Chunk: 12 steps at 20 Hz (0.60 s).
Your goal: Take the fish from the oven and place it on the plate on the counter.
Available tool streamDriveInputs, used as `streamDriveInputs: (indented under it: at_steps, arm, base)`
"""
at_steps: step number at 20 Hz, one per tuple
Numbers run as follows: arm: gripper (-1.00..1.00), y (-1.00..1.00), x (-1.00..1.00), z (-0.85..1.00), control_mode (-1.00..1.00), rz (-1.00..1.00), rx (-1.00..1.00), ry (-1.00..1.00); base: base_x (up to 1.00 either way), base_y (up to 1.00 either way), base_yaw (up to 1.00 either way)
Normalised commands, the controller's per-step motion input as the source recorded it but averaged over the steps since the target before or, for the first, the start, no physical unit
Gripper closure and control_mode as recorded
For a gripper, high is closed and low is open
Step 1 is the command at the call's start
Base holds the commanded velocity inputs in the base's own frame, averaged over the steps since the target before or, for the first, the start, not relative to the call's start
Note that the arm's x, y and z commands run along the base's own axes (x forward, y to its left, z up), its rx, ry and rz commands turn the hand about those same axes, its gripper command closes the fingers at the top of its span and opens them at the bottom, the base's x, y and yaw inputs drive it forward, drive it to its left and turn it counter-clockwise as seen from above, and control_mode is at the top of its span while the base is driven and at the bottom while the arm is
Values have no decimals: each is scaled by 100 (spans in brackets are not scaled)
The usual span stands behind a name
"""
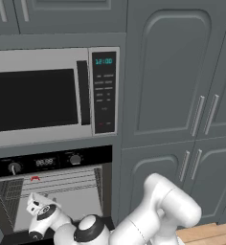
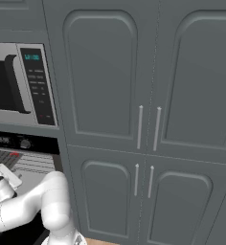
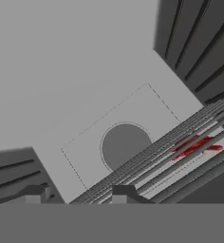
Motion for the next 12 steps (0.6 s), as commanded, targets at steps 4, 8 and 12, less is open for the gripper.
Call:
streamDriveInputs:
  at_steps: [4,8,12]
  arm:
    - [-100,18,0,-11,-100,0,-4,-26]
    - [-100,28,0,0,-100,0,-2,-34]
    - [-100,25,-4,0,-100,0,0,-26]
  base:
    - [0,0,0]
    - [0,0,0]
    - [0,0,0]
